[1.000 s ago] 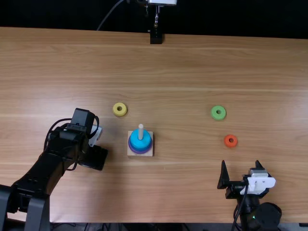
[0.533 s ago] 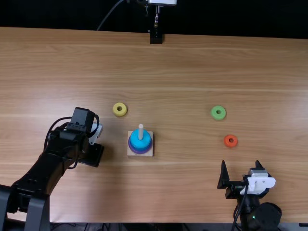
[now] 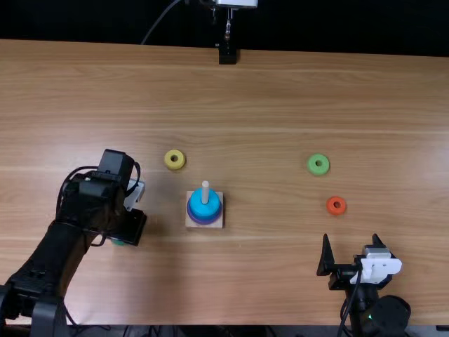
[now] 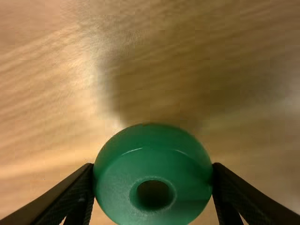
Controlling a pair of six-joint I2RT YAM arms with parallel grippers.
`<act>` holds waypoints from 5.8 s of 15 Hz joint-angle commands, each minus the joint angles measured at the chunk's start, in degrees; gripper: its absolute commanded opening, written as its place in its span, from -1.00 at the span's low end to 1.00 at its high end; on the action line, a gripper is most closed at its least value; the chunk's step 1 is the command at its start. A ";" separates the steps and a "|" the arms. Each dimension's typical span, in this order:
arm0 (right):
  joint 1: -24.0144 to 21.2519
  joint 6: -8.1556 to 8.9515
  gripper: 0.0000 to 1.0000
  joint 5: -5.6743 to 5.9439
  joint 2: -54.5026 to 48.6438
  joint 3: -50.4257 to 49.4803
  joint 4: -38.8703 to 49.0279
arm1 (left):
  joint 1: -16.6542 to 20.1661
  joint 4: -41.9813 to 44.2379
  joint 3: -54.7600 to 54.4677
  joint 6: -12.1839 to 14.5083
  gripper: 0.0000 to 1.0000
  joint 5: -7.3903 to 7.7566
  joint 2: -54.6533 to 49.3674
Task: Build the Hanoi tower: stack the rings onto the peg from bottom to top in this color order: purple, dark blue, light blue, dark green, light green, yellow, orange.
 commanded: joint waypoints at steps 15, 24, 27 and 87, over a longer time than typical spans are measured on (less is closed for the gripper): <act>-0.70 0.33 1.00 -0.80 -1.43 -3.88 -4.53 | -5.19 -5.33 21.50 -13.21 -0.92 8.10 -8.29; -0.70 0.23 1.00 -0.91 -1.43 -3.88 -4.53 | -10.37 -30.75 46.46 -13.10 -0.92 7.47 5.86; -0.70 0.33 1.00 -0.91 -1.43 -3.88 -4.53 | -13.80 -30.54 47.25 -13.10 -0.92 7.47 8.68; -0.70 0.33 1.00 -0.80 -1.43 -3.88 -4.53 | 8.88 50.14 -43.10 -8.35 1.00 2.20 -67.61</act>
